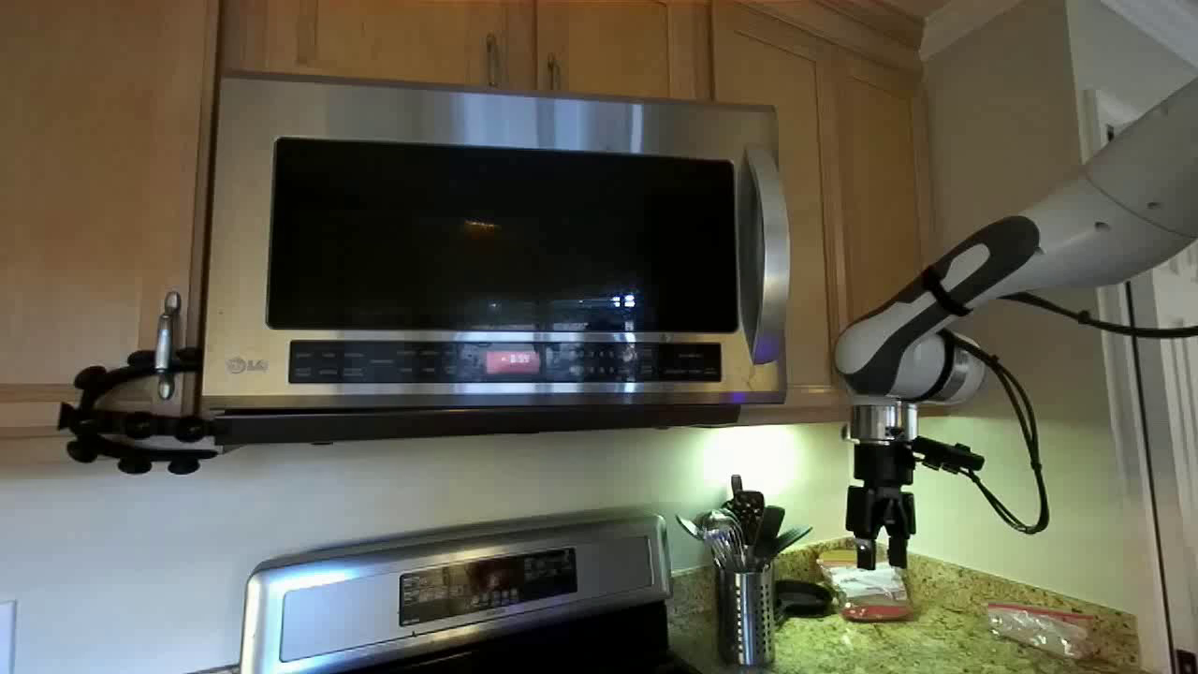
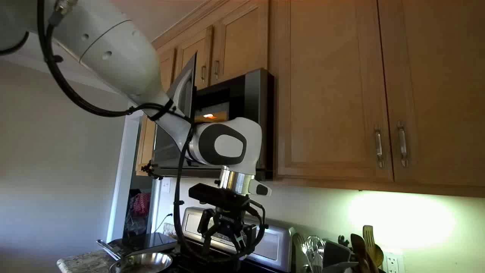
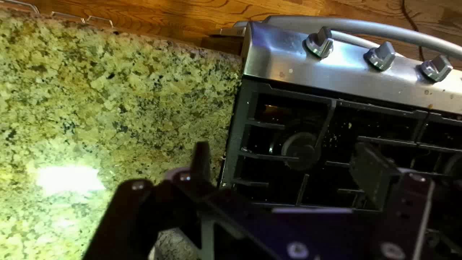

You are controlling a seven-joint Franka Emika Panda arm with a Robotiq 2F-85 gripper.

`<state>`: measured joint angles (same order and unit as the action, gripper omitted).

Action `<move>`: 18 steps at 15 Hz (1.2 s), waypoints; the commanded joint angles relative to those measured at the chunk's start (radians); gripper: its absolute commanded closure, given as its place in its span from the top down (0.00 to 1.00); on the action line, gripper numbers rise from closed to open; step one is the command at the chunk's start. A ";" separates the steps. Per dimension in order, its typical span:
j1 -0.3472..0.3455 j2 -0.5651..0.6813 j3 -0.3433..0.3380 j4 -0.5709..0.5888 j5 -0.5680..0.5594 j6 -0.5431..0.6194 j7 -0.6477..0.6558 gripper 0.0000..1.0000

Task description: Close the microwave door

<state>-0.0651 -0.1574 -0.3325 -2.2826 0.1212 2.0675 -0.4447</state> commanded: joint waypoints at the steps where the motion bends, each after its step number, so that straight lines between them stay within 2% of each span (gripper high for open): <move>1: -0.036 0.002 0.035 0.001 0.006 -0.002 -0.004 1.00; 8: -0.036 0.002 0.035 0.001 0.006 -0.002 -0.004 1.00; 11: -0.048 -0.042 0.062 -0.037 -0.037 0.037 0.021 1.00; 15: -0.059 -0.147 0.125 -0.124 -0.154 0.128 0.151 1.00; 18: -0.069 -0.234 0.183 -0.181 -0.252 0.154 0.300 1.00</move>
<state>-0.1069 -0.2641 -0.2068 -2.3623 -0.0455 2.1731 -0.2784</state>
